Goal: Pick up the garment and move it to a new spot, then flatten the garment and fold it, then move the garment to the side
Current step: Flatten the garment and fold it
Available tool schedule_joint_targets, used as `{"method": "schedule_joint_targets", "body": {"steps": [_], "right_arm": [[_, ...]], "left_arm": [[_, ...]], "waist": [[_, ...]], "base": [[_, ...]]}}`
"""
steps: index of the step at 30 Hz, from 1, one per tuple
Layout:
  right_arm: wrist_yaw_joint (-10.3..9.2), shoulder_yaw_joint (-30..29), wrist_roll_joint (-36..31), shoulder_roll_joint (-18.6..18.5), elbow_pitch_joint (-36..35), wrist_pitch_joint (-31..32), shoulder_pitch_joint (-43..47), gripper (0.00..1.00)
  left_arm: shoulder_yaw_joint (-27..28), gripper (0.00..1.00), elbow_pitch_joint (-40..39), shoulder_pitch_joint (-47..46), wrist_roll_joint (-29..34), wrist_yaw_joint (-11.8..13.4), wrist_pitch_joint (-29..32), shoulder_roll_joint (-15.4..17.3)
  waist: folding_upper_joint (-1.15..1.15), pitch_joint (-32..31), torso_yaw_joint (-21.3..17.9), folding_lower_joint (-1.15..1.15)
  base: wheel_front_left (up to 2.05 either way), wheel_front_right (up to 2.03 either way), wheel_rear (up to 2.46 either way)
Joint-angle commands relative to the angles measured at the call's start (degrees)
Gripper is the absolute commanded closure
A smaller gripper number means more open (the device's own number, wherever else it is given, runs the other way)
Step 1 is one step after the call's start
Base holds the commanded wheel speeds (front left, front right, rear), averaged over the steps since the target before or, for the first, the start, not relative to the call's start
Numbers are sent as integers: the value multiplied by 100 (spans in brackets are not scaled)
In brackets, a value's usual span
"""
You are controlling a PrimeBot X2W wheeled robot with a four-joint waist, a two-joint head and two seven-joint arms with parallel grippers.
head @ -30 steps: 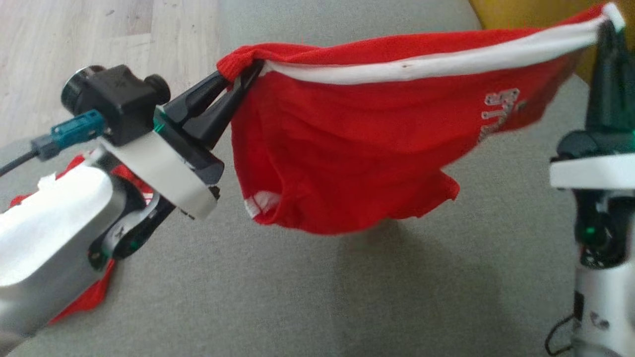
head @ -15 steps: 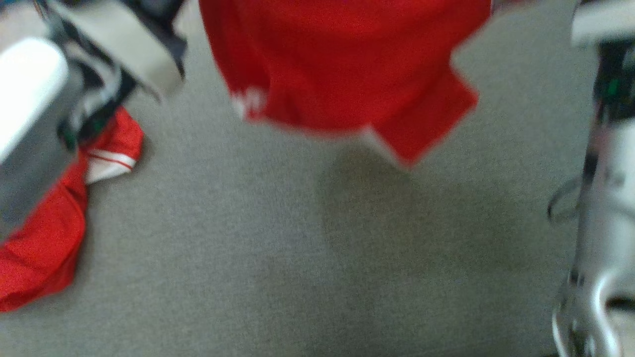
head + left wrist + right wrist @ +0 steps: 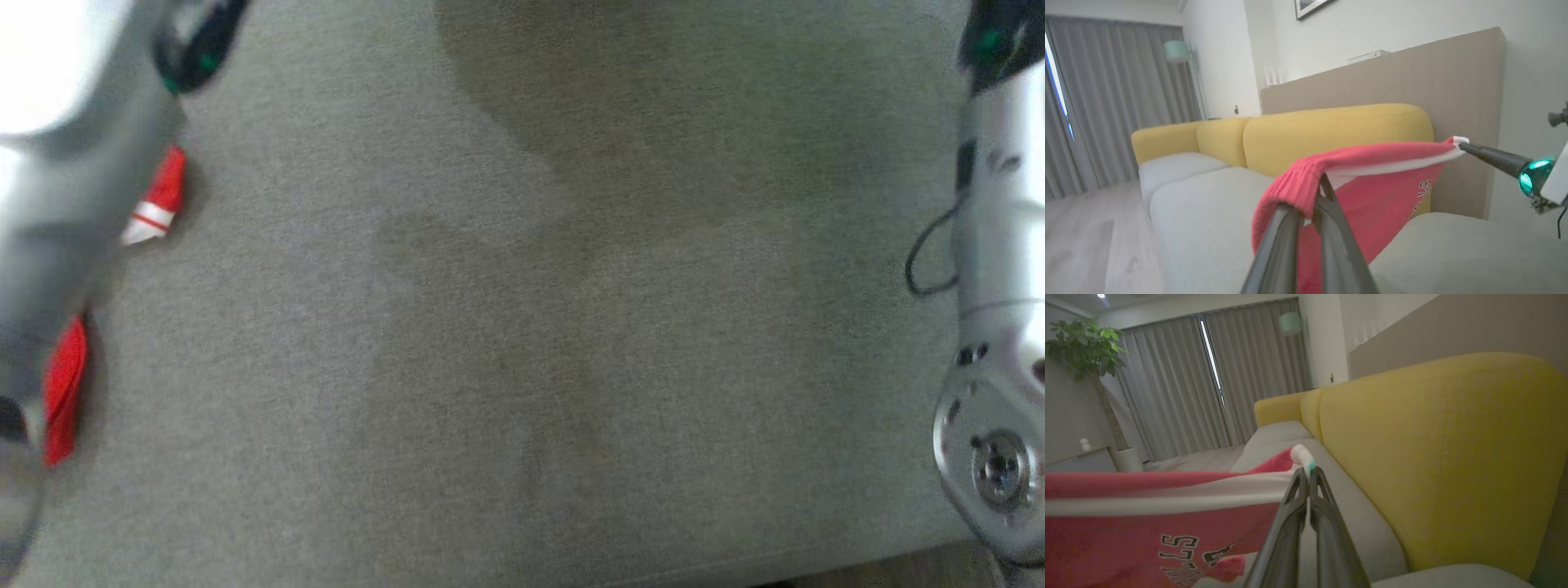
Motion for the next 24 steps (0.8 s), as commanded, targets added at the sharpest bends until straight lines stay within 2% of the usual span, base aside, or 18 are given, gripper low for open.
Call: {"method": "schedule_joint_targets", "body": {"steps": [1,7,12,17,24], "right_arm": [[-5,-6,-59,-43,30,-68,93,100],[-5,131,-102,-288,905,49,655,100],[-5,605,144,-554,1324,405,1069,100],[-5,1263,667,-866,1425,853,1537,100],[-5,2019,1342,-1265,1171,1451,2193,100]], "left_arm": [[222,100,22,31,-176,-18,-98,118],[-309,100,112,1002,-257,-50,-224,16],[-752,100,2,1684,-260,-52,-252,66],[-1203,100,-211,2302,-64,-53,-258,147],[-1135,100,-458,2838,43,-24,-259,169]], "waist": [[0,30,65,-2],[0,-48,150,-2],[0,-276,182,-2],[0,-631,161,-2],[0,-1061,141,-2]], "base": [[0,0,0],[0,0,0],[0,0,0],[0,0,0],[0,0,0]]}}
